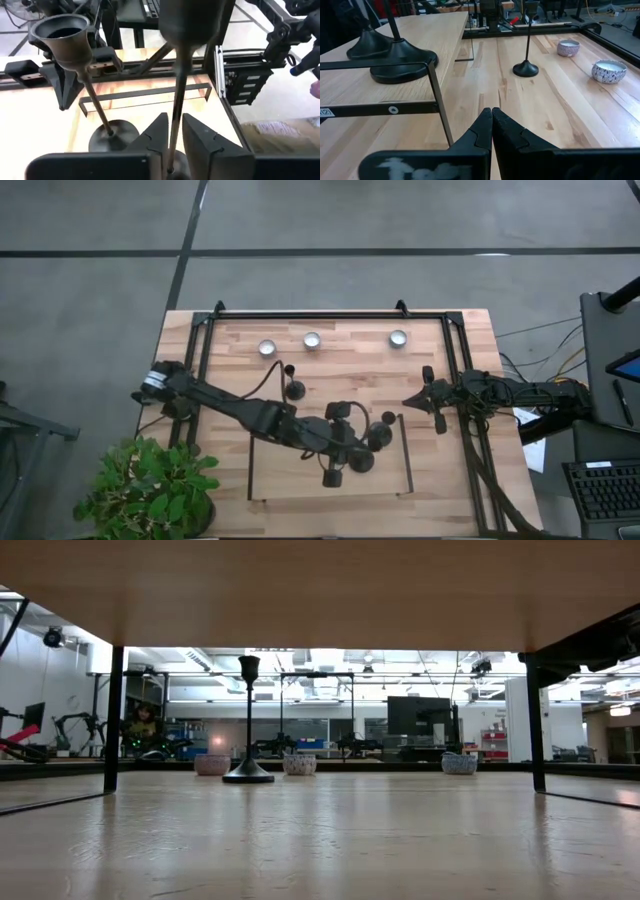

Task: Pick & Place candle stick holders
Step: Put the right candle holder on the shelf

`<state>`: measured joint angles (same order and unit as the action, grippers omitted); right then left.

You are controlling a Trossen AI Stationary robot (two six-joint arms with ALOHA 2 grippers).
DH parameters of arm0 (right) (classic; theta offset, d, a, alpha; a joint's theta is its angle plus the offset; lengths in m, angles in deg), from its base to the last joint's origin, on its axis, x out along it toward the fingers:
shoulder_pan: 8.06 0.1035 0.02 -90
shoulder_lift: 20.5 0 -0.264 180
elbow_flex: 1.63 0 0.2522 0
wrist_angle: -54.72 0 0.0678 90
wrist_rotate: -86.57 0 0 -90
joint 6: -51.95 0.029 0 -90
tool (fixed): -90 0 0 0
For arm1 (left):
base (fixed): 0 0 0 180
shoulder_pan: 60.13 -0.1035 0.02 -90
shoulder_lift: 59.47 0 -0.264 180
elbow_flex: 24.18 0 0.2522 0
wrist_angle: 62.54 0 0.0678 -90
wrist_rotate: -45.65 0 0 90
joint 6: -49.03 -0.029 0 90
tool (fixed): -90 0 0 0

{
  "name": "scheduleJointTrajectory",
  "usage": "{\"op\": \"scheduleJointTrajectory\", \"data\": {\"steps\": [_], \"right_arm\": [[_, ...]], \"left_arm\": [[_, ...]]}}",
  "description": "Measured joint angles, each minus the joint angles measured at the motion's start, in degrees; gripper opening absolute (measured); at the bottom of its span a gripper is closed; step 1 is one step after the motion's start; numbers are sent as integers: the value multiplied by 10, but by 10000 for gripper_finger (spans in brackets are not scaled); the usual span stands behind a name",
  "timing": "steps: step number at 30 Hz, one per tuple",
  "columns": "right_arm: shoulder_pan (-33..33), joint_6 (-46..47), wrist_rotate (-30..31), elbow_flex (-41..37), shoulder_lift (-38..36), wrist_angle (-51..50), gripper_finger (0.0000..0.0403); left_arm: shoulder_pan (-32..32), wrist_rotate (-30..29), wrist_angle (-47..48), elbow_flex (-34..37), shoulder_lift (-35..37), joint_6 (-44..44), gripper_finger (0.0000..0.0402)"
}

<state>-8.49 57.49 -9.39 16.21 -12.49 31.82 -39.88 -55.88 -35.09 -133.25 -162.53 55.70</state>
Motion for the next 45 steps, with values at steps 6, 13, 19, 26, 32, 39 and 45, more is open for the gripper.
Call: {"op": "scheduleJointTrajectory", "data": {"steps": [6, 13, 19, 26, 32, 39, 45], "right_arm": [[0, 0, 0, 0, 0, 0, 8], [0, 0, 0, 0, 0, 0, 8], [0, 0, 0, 0, 0, 1, 8], [0, -106, 35, 0, 0, 5, 8], [0, -144, 35, 0, 1, 8, 8], [0, 111, 28, 0, -1, 66, 8], [0, 138, 50, 17, -8, 59, 8]], "left_arm": [[0, -1, 23, 0, 2, 14, 105], [2, -5, 144, 0, 39, 54, 128], [4, -31, 172, 29, 51, 71, 128], [5, -65, 142, 98, 78, 98, 128], [6, -65, 60, 182, 119, 101, 128], [11, -65, -67, 293, 195, 114, 128], [13, -65, -159, 380, 248, 108, 128]]}}
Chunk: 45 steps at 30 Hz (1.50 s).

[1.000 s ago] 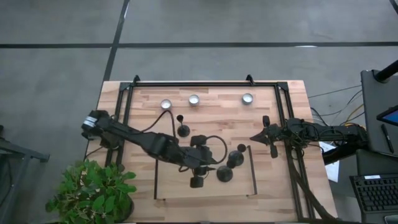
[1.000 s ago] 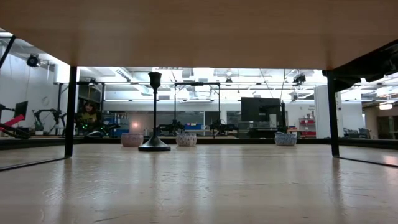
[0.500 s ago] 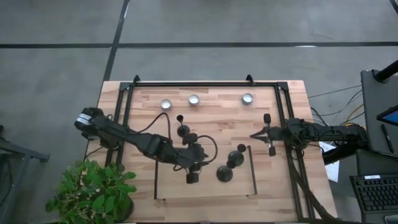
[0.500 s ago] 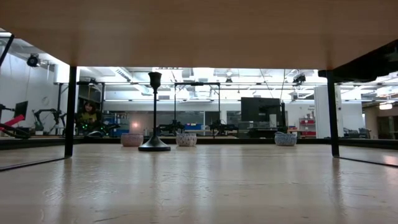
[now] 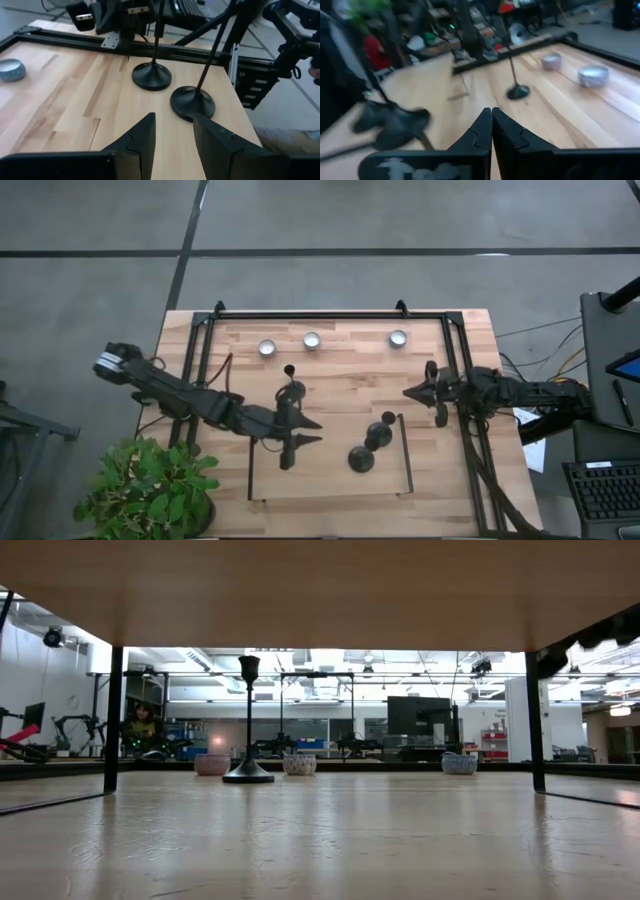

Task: Pick & Place candle stick holders
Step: Put the right candle holder on the shelf

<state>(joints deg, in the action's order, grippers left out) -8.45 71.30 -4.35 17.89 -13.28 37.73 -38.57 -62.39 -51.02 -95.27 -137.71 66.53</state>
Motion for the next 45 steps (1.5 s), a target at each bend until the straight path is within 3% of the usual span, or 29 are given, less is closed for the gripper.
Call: {"op": "scheduleJointTrajectory", "data": {"steps": [7, 9, 14, 22, 24, 29, 34, 40, 43, 45], "right_arm": [[4, 39, -223, 61, 0, 53, 8], [15, 58, -247, 67, 1, 80, 8], [67, 65, -237, 72, 29, 88, 8], [218, 30, -107, 95, 174, 154, 8], [264, 27, -48, 125, 210, 109, 8], [390, 25, 178, 204, 318, 26, 8], [484, 17, 279, 287, 428, 39, 8], [504, 42, 287, 367, 551, 34, 8], [496, 72, 358, 406, 604, 4, 8], [502, 62, 438, 436, 629, -26, 8]], "left_arm": [[7, 1, -49, 43, 18, -5, 128], [9, 1, -55, 43, 16, -12, 128], [10, 1, -81, 43, 14, -26, 128], [10, 1, -103, 37, 15, -54, 128], [10, 1, -103, 37, 15, -53, 128], [10, 1, -103, 37, 15, -51, 128], [10, 1, -103, 37, 15, -49, 128], [10, 1, -102, 37, 15, -49, 128], [10, 1, -102, 37, 15, -48, 128], [11, 1, -102, 37, 15, -48, 128]]}}
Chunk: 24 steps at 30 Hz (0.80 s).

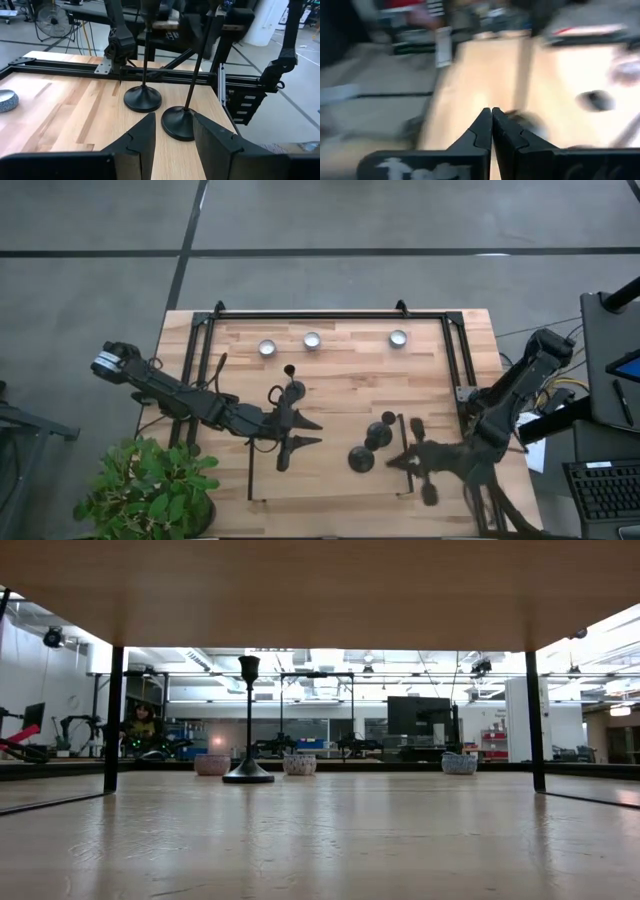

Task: Pick & Place candle stick holders
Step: Put the right candle holder on the shelf

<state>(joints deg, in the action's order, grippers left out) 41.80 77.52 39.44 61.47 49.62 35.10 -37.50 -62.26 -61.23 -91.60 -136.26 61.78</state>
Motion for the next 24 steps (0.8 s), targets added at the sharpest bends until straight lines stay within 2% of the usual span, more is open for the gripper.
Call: {"op": "scheduleJointTrajectory", "data": {"steps": [2, 3, 11, 14, 21, 24], "right_arm": [[14, -18, 71, 22, 18, -17, 8], [18, -27, 85, 30, 27, -15, 8], [0, -31, 101, 70, 86, -11, 20], [-16, -31, 99, 77, 98, -12, 51], [-26, -29, 112, 83, 103, -8, 150], [-31, -36, 112, 82, 107, 15, 178]], "left_arm": [[0, 0, 0, 0, 0, 2, 128], [0, 0, 0, 0, 0, 2, 128], [0, -1, 0, 0, 0, -1, 128], [0, -2, 0, 0, 0, -1, 128], [4, 0, 0, 0, 0, 6, 128], [4, 0, 1, 1, 0, 6, 128]]}}
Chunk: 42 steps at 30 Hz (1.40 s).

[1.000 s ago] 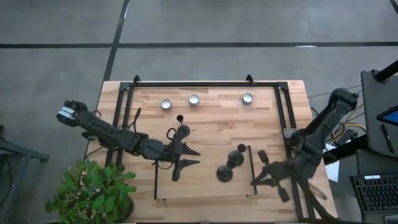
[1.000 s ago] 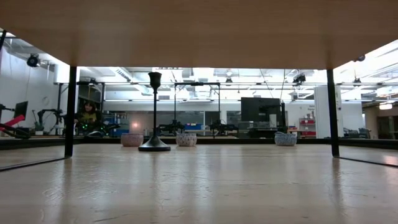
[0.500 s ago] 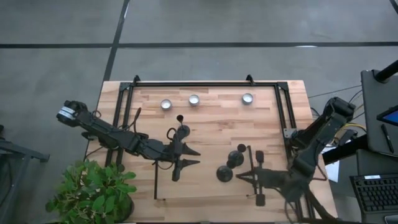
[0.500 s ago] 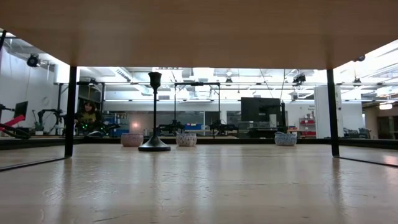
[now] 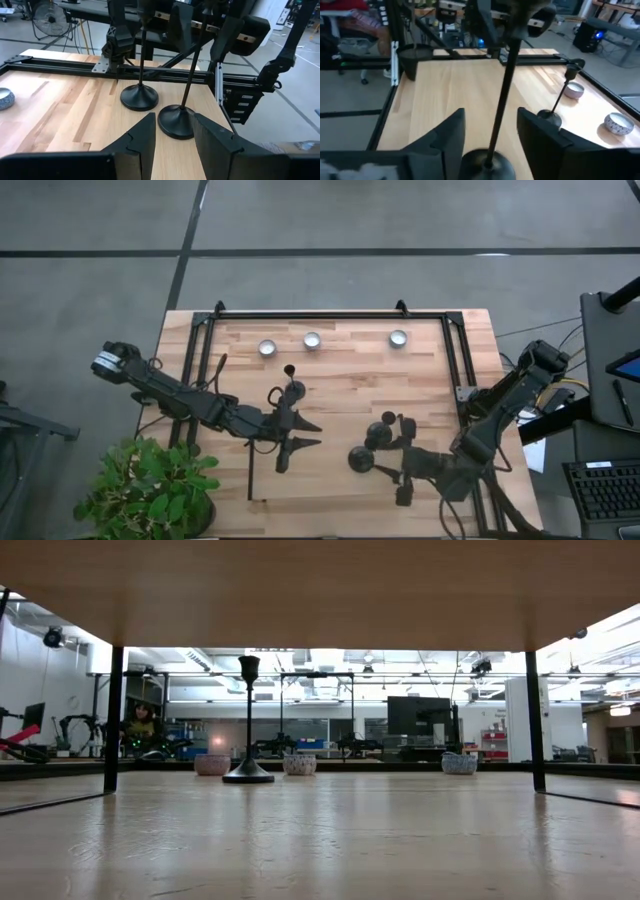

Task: Pick & Place candle stick holders
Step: Put the right candle holder on the shelf

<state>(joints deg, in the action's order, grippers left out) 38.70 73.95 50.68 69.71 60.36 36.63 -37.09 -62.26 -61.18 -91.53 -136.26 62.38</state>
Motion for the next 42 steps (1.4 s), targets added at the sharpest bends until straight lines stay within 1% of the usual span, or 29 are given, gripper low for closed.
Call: {"op": "scheduleJointTrajectory", "data": {"steps": [2, 5, 10, 15, 23, 26, 27, 32, 37, 42], "right_arm": [[-6, -15, 1, 0, 6, 18, 186], [-14, -29, 1, -1, 9, 30, 188], [-18, -33, 0, -2, 8, 31, 170], [-18, -43, -1, -1, 6, 34, 131], [-20, -47, -7, -1, 6, 36, 49], [-20, -52, -23, -1, 6, 41, 20], [-20, -53, -26, -1, 6, 41, 16], [-20, -56, -32, 0, 1, 39, 14], [-5, -50, -36, 0, -23, 33, 13], [14, 0, -37, 0, -56, -16, 12]], "left_arm": [[0, 0, 0, 0, 0, 0, 128], [0, 0, 0, 0, 0, 1, 128], [1, 0, 0, 0, -1, 1, 128], [1, 0, 0, 0, -1, 1, 128], [1, 0, 1, 4, -1, 2, 128], [1, 0, 1, 5, -2, 2, 128], [1, 0, 1, 5, -2, 2, 128], [1, 0, 1, 5, -2, 2, 128], [1, 0, 1, 5, -2, 3, 128], [1, 0, 2, 5, -2, 3, 128]]}}
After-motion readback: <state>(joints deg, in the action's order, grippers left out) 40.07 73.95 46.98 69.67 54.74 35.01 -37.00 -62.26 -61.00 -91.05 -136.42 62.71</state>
